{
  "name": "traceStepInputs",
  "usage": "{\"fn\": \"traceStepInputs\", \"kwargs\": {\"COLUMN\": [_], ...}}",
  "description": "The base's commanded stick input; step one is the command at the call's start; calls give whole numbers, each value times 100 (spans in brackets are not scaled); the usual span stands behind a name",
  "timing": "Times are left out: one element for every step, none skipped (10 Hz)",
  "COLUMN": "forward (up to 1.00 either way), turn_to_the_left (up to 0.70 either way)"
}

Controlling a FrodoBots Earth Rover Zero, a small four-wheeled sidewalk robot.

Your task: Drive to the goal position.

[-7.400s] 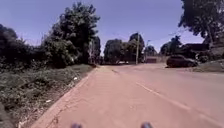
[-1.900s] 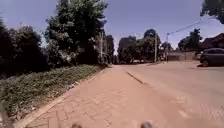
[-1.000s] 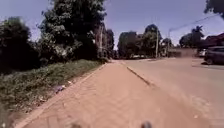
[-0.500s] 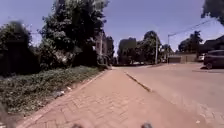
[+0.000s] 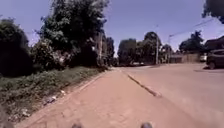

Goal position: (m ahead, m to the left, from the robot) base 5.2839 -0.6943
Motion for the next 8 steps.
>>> {"fn": "traceStepInputs", "kwargs": {"forward": [70,70,70,70,70,70,70,70], "turn_to_the_left": [0,0,0,0,0,0,0,0]}}
